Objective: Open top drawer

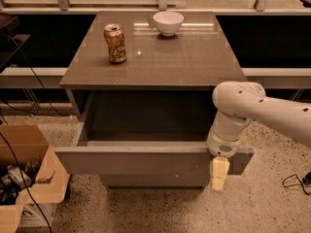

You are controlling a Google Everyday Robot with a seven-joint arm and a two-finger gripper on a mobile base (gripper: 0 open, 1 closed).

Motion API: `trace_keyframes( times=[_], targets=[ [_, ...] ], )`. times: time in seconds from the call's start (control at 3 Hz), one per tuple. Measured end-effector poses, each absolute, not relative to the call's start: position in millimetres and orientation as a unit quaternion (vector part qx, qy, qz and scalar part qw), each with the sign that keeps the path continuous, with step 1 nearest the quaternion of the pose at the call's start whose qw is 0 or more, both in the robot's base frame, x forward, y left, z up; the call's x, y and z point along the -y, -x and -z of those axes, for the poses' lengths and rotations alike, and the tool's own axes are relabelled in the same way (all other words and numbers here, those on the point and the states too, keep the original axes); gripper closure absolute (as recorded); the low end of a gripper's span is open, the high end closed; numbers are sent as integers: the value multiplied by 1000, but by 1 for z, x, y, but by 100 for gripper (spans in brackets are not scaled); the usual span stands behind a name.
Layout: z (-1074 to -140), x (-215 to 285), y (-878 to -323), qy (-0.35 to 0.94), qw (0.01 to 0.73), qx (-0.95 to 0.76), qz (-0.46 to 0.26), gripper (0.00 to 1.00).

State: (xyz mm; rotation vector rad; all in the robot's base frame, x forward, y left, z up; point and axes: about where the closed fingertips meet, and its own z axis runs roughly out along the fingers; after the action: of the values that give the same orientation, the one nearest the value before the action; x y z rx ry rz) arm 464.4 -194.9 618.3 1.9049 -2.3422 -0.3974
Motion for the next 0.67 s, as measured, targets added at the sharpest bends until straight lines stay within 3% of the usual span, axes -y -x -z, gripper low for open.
trace_keyframes(
  times=[0.67],
  targets=[
    [-628,200,-421,-624,65,765,145,0]
  ],
)
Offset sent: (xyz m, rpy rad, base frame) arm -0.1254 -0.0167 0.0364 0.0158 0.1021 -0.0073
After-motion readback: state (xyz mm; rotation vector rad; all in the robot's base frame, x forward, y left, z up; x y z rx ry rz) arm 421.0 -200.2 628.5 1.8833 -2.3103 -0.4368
